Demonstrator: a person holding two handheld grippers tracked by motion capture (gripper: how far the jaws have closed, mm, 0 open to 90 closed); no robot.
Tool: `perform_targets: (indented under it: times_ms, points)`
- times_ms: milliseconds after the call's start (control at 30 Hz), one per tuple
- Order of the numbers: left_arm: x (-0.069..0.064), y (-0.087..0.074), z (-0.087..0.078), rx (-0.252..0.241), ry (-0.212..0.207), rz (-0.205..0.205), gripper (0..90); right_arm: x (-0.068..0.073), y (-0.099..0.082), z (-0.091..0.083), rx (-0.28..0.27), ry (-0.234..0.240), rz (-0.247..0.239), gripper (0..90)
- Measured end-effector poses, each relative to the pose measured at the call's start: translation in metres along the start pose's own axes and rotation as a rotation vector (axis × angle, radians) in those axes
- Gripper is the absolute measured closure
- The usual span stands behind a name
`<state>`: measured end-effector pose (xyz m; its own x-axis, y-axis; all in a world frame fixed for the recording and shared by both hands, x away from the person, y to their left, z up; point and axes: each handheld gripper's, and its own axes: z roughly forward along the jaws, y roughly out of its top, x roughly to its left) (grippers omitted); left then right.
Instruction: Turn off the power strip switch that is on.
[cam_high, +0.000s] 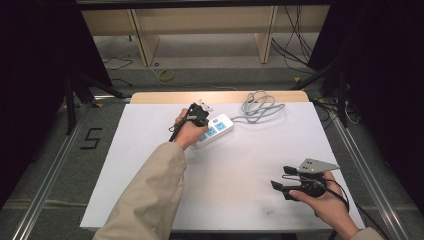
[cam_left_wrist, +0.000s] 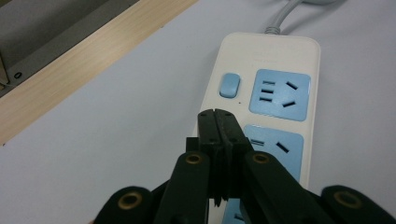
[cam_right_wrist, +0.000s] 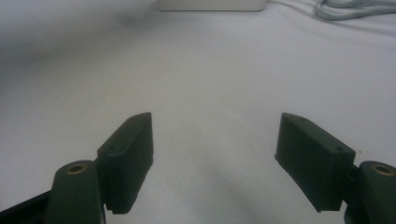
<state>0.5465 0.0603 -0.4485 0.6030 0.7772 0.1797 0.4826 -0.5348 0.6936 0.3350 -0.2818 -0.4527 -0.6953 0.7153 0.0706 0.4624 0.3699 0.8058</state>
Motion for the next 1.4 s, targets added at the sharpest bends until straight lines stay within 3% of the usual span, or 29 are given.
perform_targets:
  times_ms: [667,1233,1400]
  points:
    - [0.003,-0.001,0.009,0.013,-0.01,-0.036,89.8,0.0,0.0,0.001,-0.001,0.002,0.003,27.9]
    - [0.002,0.0,0.012,0.032,-0.021,-0.045,89.7,0.0,0.0,0.001,0.002,0.003,0.003,27.9]
    - [0.001,0.004,0.013,0.057,-0.022,-0.035,89.8,0.0,0.0,0.001,0.005,0.003,-0.002,27.8]
